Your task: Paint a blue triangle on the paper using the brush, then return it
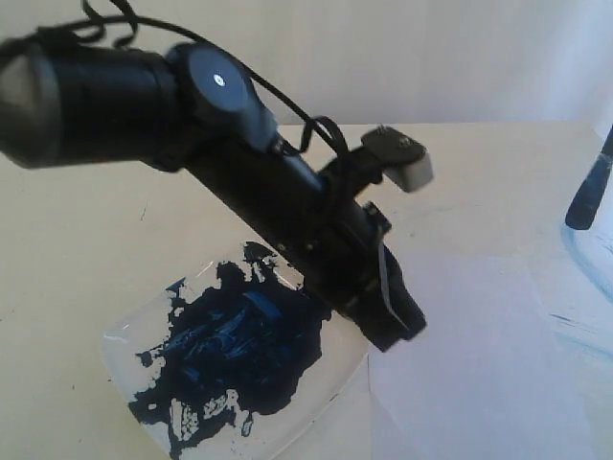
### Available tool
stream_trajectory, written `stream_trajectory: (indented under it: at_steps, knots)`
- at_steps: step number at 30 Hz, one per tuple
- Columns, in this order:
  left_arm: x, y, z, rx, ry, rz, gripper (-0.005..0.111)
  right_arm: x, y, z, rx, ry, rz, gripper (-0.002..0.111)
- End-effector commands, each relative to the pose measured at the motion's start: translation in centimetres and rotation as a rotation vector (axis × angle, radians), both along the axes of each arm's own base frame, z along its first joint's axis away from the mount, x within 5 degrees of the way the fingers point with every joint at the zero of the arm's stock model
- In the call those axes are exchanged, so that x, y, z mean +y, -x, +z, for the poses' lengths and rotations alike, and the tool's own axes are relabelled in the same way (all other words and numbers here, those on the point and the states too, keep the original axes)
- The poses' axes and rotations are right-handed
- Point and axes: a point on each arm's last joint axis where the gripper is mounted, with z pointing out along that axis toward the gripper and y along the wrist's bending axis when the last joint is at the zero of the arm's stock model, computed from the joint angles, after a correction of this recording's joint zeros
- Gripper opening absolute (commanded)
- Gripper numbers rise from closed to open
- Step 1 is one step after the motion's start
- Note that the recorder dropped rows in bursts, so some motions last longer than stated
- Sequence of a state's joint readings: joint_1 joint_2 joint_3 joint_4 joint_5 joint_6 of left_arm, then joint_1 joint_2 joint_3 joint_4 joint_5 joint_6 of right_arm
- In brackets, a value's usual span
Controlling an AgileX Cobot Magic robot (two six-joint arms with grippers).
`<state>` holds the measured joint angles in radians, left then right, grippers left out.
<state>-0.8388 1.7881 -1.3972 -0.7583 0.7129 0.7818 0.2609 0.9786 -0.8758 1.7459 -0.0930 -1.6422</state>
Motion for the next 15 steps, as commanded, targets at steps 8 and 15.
stream_trajectory:
  at_steps: [8,15]
  knots:
    - [-1.9,0.6,-4.9,0.264,-0.04,-0.06,0.0,0.4,0.3,-2.1,0.05,0.011,0.049,0.0]
    - [-3.2,2.5,-6.9,0.266,-0.112,-0.138,0.0,1.0,-0.8,-3.3,0.099,0.015,0.089,0.0]
